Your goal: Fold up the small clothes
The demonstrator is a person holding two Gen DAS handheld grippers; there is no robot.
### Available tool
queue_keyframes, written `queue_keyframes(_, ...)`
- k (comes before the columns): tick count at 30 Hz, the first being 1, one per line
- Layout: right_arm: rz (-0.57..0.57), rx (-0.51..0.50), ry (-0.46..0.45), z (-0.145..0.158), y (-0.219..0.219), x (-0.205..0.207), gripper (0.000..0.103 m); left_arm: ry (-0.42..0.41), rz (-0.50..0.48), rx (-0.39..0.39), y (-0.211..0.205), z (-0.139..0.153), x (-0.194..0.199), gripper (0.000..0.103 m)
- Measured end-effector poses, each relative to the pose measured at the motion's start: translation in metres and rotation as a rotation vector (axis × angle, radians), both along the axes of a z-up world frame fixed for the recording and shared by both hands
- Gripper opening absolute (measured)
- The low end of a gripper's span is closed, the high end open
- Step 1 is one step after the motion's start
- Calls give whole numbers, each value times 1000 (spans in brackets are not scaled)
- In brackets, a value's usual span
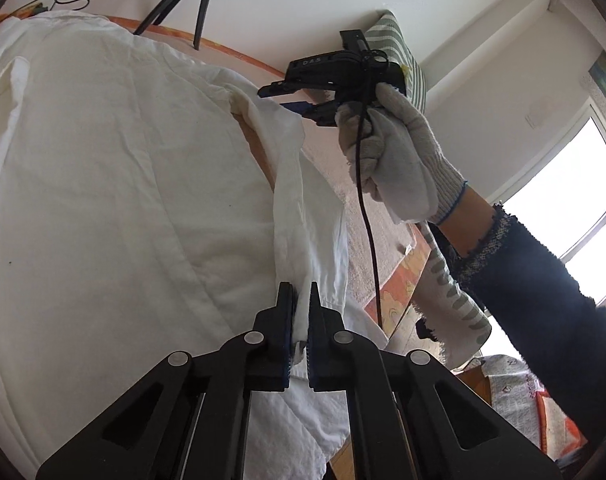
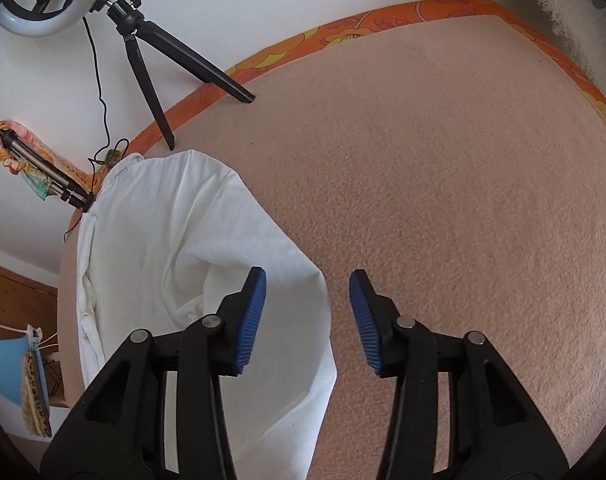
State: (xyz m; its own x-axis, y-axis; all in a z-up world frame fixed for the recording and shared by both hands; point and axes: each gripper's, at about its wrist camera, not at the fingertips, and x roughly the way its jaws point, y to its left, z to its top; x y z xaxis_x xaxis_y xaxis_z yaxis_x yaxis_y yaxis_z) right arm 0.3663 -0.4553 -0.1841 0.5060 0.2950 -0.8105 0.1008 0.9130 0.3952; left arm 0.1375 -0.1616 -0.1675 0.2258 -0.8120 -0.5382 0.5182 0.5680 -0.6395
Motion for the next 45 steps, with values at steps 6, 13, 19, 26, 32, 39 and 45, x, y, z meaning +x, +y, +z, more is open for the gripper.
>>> queue_keyframes(6, 47, -45, -39, 16, 27, 2, 4, 13, -27, -59, 6, 11, -19, 2)
queue_keyframes(13, 124, -99, -131, 74, 71, -13, 4, 42, -49, -77, 15, 6, -37, 2)
queue_keyframes(19, 280, -166, -144, 81, 148, -18, 3, 61, -54, -100, 20, 3, -52, 2)
queue_keyframes(26, 454, -146, -9, 36, 219, -9, 4, 118, -67, -100, 25, -11, -66, 2)
queue_keyframes(32, 481, -109, -49, 63, 209, -33, 29, 125, -43, -96, 33, -13, -63, 2)
queue_keyframes(39, 378, -115, -185, 128, 137, -118, 53, 142, -44, -103, 38, -10, -64, 2)
queue_keyframes(45, 309, -184, -140, 82, 99, -226, 53, 74, -39, -58, 46, 6, -65, 9)
